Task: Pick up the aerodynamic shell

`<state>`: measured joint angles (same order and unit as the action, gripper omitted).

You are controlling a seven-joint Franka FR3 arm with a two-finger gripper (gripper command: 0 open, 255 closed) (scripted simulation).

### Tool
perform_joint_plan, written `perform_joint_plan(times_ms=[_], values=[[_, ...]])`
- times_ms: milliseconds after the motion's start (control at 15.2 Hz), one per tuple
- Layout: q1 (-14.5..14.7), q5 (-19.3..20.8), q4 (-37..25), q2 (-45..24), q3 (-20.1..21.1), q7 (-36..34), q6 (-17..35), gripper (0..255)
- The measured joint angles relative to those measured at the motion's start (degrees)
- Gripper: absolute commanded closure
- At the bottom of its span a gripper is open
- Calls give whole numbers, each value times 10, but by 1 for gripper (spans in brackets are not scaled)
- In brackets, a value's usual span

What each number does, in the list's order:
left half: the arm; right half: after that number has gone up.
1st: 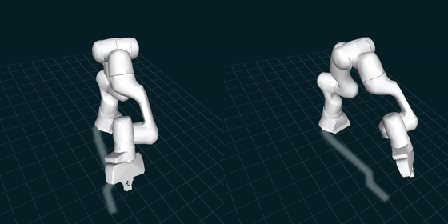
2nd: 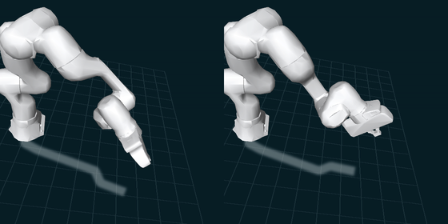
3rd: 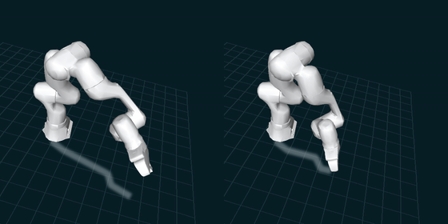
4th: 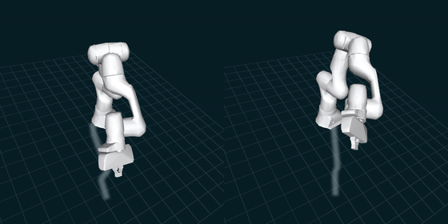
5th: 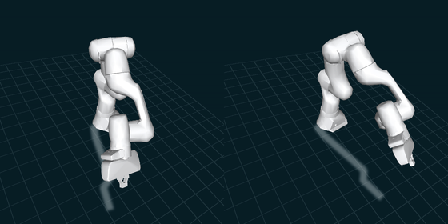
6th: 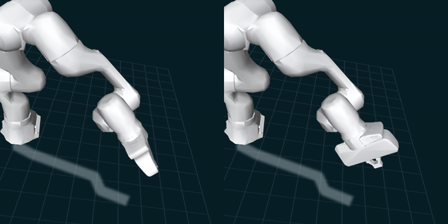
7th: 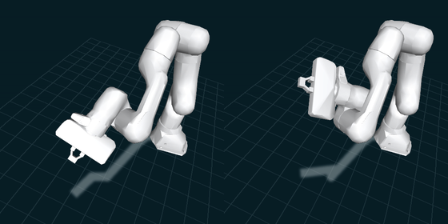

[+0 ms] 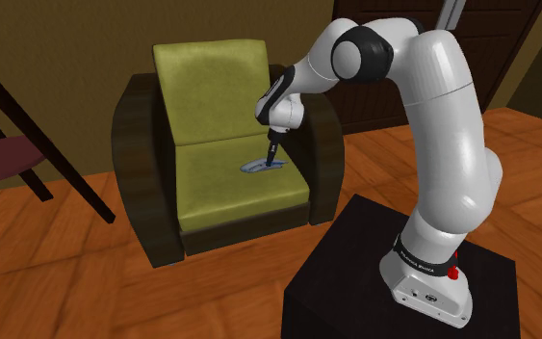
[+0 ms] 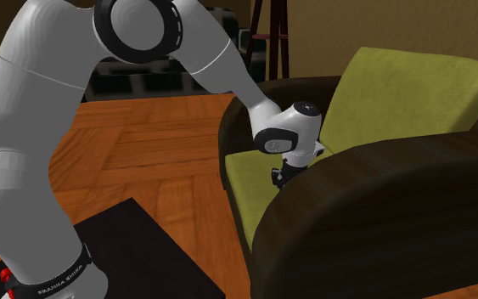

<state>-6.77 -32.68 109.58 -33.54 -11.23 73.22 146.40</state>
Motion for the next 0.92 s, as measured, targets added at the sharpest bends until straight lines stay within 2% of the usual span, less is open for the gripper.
perform_joint_plan(times_ms=[594,924], values=[[1,1,1,2,-1,-1,-1,255],[9,17,2,27,-12,-17,-23,255]])
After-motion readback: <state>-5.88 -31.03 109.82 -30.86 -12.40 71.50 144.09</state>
